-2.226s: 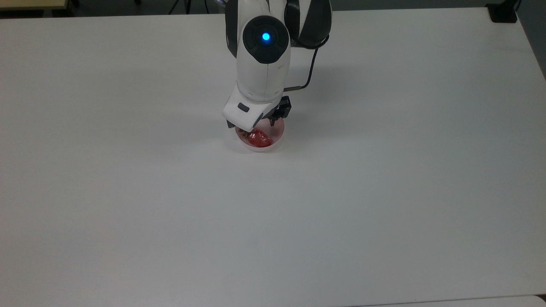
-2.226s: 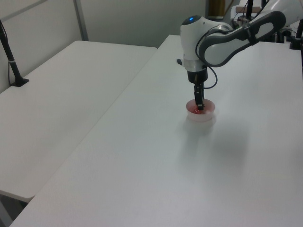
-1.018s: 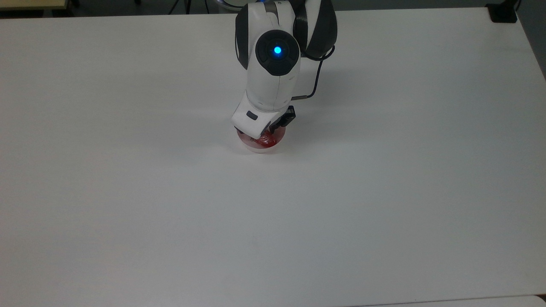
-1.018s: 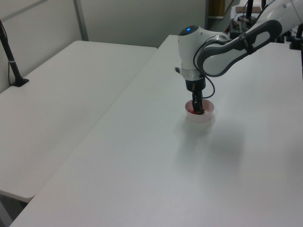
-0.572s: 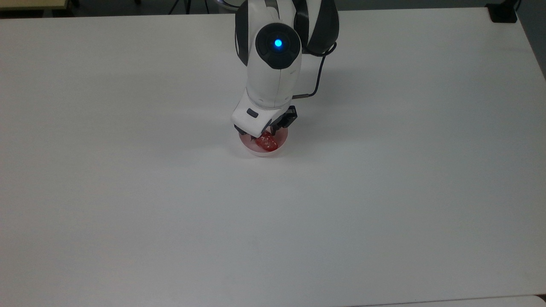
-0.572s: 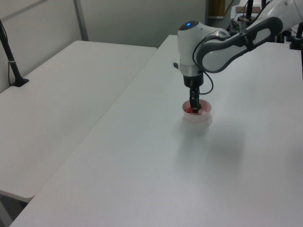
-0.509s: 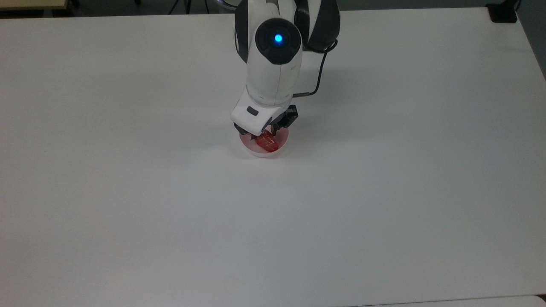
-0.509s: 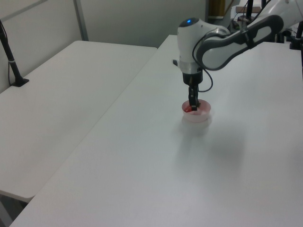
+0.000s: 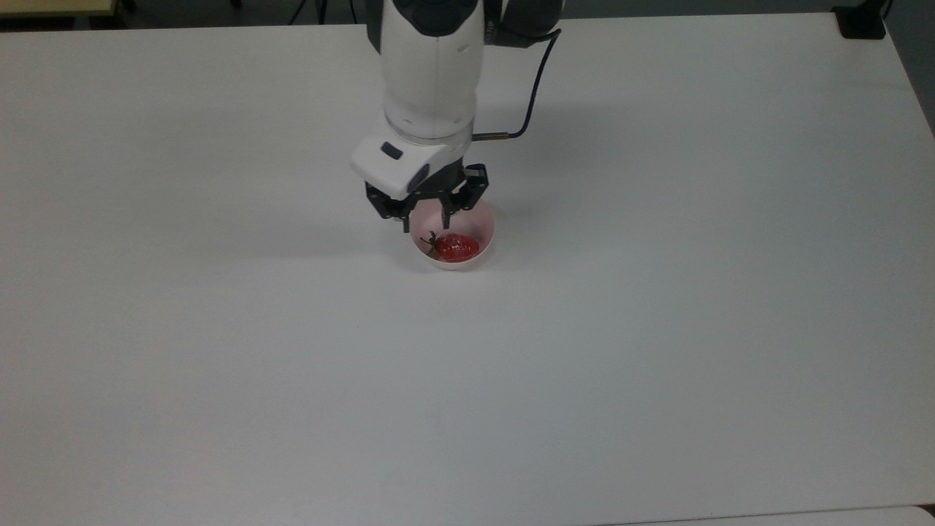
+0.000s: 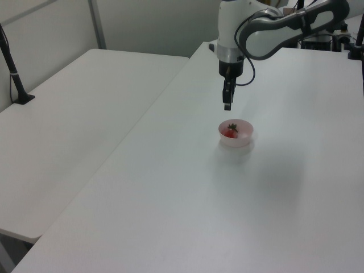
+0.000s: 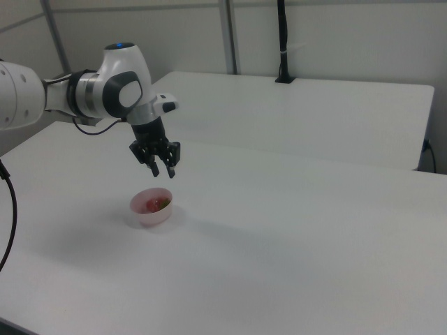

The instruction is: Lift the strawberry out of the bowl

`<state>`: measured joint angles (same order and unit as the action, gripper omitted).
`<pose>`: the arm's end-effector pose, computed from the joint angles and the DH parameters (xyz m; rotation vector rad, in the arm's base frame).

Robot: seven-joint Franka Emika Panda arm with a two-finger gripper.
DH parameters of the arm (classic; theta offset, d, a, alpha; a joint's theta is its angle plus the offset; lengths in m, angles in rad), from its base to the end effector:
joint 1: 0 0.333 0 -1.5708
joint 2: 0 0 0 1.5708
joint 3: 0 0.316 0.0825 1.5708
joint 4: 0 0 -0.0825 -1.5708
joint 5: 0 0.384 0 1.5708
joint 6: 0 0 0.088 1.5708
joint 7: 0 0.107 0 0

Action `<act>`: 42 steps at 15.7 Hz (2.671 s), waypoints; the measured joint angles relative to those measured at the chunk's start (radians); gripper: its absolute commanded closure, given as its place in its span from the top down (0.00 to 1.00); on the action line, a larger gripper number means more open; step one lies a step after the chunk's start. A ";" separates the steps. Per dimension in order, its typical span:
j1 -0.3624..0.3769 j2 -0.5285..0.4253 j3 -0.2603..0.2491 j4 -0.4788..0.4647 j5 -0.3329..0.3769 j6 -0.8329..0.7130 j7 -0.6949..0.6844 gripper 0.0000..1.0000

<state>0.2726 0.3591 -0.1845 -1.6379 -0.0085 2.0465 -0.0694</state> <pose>0.6610 0.0711 0.4173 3.0574 0.2674 0.0861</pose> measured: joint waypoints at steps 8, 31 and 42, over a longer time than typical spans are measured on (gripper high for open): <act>0.009 0.008 -0.013 -0.011 0.041 -0.006 -0.001 0.51; 0.059 0.109 0.005 -0.094 0.059 0.124 0.257 0.57; 0.055 0.099 0.002 -0.085 0.059 0.125 0.257 0.41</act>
<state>0.3275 0.4585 -0.1820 -1.7230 0.0508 2.1719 0.1872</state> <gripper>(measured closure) 0.564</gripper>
